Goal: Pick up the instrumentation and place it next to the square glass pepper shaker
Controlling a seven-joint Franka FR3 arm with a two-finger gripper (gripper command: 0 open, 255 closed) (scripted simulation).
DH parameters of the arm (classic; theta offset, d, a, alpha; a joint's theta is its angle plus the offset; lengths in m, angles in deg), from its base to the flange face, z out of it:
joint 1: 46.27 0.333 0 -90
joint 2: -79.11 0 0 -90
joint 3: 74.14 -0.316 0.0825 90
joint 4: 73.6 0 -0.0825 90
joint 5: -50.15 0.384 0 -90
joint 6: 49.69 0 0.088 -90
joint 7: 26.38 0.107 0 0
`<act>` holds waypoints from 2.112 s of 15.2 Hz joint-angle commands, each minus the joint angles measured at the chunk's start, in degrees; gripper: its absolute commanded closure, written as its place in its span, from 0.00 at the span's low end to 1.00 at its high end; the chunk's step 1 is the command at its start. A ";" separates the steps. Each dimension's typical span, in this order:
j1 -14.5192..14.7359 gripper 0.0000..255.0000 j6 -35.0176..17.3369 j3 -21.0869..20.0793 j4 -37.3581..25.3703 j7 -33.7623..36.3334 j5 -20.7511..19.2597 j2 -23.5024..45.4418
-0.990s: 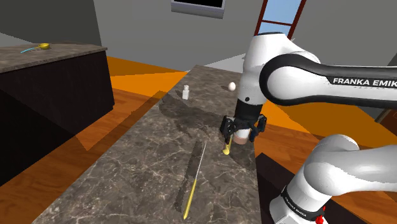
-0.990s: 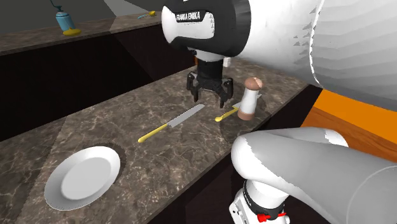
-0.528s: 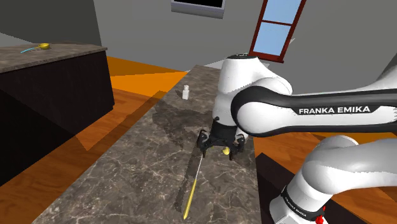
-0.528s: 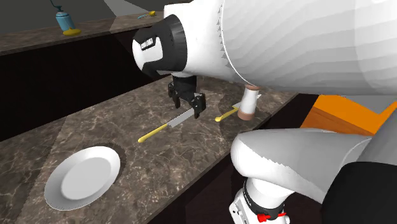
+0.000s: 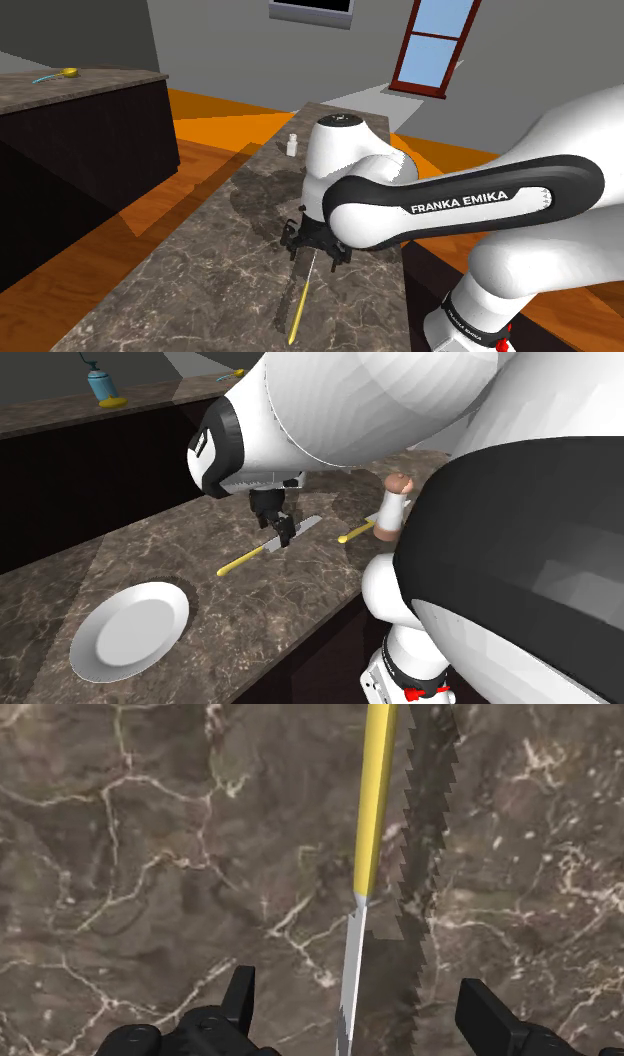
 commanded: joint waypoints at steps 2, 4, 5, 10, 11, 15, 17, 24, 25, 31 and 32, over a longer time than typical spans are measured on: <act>-1.04 0.00 -3.05 -2.05 0.91 0.31 0.35 1.91; -1.99 0.00 -5.74 -3.88 1.75 0.46 0.55 3.67; -2.00 0.00 -5.74 -3.88 1.75 0.46 0.55 3.66; -2.00 0.00 -5.74 -3.88 1.75 0.46 0.55 3.66; -2.00 0.00 -5.74 -3.88 1.75 0.46 0.55 3.66; -1.99 1.00 -5.72 -3.87 1.75 0.46 0.55 3.65; -1.99 1.00 -5.72 -3.87 1.75 0.46 0.55 3.65; -1.26 1.00 -3.65 -2.44 1.11 0.31 0.40 2.29; -0.94 1.00 -2.62 -1.75 0.77 0.25 0.29 1.64; 0.49 1.00 3.22 1.98 -1.52 0.06 -0.66 -1.69; 0.65 1.00 4.15 2.54 -1.95 0.05 -0.86 -2.16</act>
